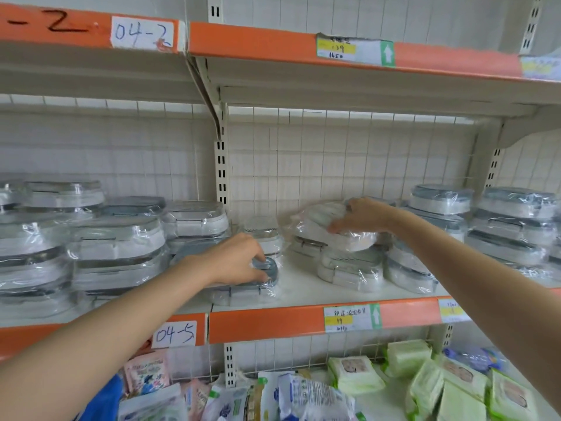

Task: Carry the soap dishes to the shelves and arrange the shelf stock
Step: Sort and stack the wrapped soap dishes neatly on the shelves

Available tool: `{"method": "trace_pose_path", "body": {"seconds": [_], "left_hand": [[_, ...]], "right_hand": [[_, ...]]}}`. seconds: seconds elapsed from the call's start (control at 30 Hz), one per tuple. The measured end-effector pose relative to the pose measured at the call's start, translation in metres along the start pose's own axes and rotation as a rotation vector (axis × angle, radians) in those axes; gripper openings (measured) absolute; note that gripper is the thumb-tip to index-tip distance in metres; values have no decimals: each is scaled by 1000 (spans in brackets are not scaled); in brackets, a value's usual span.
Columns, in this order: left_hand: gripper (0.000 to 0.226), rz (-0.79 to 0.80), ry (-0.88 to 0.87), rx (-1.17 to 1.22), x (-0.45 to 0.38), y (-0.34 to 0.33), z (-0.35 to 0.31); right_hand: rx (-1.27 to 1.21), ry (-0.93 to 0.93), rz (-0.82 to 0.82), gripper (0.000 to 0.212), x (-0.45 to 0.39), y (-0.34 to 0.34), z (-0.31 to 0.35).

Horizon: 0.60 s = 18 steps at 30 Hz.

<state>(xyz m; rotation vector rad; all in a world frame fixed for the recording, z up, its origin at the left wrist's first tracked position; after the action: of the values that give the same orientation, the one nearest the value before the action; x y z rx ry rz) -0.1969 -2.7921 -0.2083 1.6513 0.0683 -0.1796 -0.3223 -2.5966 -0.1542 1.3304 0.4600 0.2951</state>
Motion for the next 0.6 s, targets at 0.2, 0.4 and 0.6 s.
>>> {"method": "trace_pose_path", "body": {"seconds": [0.2, 0.4, 0.6], "left_hand": [[49, -30, -66, 57, -14, -2, -23], [32, -7, -51, 84, -30, -1, -40], [38, 81, -93, -251, -28, 0, -59]], "right_hand": [[6, 1, -31, 61, 0, -7, 7], [1, -8, -65, 74, 0, -1, 2], [-70, -60, -112, 72, 0, 4, 6]]}}
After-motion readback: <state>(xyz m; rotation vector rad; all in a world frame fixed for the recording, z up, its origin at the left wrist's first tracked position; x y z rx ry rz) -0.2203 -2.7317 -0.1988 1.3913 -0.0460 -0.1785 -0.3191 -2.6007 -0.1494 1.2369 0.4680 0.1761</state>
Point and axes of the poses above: each hand's wrist, its own x-axis away from the middle knuckle, its own y-axis out of the back of the hand, z = x × y, the point moved 7 cm from there along -x, towards the middle knuckle, and after that the axes turned 4 degrees about y, right-handed, at the moved point
